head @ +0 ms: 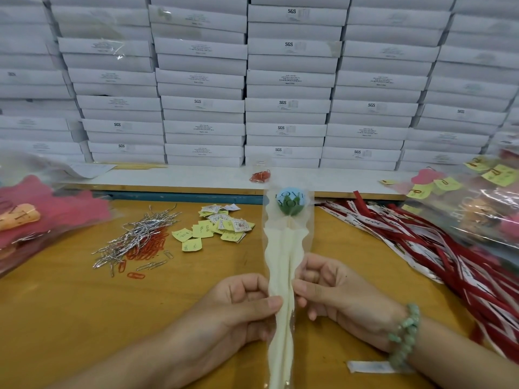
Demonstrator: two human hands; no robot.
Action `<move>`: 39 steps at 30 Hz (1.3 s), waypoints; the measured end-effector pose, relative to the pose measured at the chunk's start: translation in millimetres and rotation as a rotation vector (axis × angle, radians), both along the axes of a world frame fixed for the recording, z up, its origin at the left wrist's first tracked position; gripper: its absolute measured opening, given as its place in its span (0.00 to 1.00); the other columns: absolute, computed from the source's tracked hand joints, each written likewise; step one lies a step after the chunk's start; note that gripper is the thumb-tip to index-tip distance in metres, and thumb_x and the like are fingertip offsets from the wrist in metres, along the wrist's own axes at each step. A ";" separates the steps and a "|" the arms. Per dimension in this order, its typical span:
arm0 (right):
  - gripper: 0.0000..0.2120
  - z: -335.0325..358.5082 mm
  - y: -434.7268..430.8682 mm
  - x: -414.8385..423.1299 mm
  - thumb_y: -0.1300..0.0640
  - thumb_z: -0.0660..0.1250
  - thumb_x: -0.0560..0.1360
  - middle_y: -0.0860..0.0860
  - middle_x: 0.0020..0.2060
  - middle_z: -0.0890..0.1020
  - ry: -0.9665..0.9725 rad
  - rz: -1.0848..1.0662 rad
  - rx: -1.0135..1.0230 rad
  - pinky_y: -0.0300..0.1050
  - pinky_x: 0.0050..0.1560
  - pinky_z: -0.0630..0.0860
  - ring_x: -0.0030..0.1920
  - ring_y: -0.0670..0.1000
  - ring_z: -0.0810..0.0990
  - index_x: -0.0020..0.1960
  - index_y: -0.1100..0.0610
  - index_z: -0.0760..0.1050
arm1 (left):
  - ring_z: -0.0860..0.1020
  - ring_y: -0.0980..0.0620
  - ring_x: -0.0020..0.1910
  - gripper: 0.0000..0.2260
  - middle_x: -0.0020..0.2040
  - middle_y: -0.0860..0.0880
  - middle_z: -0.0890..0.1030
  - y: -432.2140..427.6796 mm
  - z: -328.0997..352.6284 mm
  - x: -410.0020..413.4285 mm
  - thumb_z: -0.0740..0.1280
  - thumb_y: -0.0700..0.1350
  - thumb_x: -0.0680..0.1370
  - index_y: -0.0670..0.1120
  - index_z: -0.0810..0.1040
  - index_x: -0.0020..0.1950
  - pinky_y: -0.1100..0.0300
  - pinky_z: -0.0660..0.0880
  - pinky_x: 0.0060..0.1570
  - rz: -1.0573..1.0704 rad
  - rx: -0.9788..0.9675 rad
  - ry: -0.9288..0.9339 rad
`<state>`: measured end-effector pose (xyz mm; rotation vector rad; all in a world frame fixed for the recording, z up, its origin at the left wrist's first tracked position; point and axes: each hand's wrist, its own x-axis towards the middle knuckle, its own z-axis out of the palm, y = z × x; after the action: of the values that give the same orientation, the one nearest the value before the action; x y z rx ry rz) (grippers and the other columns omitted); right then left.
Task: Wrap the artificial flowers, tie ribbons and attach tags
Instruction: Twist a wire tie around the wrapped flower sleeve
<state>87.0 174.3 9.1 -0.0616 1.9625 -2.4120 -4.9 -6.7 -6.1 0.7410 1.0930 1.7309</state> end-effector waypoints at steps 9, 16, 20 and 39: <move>0.17 -0.7 -0.8 -0.4 0.63 0.70 0.70 0.53 0.41 0.80 0.018 0.010 0.053 0.35 0.33 0.75 0.35 0.45 0.77 0.57 0.64 0.73 | 0.82 0.47 0.44 0.12 0.50 0.37 0.82 0.5 -1.8 0.6 0.75 0.37 0.70 0.42 0.83 0.53 0.57 0.78 0.44 0.004 0.008 0.020; 0.14 1.4 -0.8 -0.1 0.64 0.72 0.70 0.52 0.42 0.82 0.043 0.014 0.026 0.35 0.33 0.76 0.34 0.45 0.79 0.53 0.52 0.82 | 0.84 0.46 0.44 0.10 0.48 0.36 0.83 1.6 0.3 3.3 0.73 0.35 0.70 0.40 0.84 0.51 0.58 0.81 0.41 0.042 0.031 -0.022; 0.11 4.2 -3.1 0.7 0.63 0.73 0.69 0.48 0.38 0.83 0.040 0.029 0.048 0.34 0.34 0.76 0.33 0.44 0.79 0.43 0.47 0.83 | 0.79 0.44 0.38 0.10 0.46 0.34 0.80 2.6 -2.0 6.7 0.75 0.36 0.67 0.43 0.83 0.46 0.58 0.80 0.35 0.137 0.008 0.019; 0.27 -0.1 -4.6 1.9 0.69 0.71 0.65 0.54 0.44 0.82 0.038 -0.023 0.080 0.42 0.44 0.79 0.44 0.50 0.81 0.61 0.74 0.66 | 0.78 0.51 0.26 0.13 0.31 0.43 0.79 2.8 -0.3 11.6 0.81 0.37 0.62 0.41 0.79 0.40 0.63 0.74 0.24 0.270 -0.094 0.182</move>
<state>88.9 169.7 8.9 -0.0846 2.0849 -2.3599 6.7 -3.9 -6.4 0.7285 1.4445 1.8473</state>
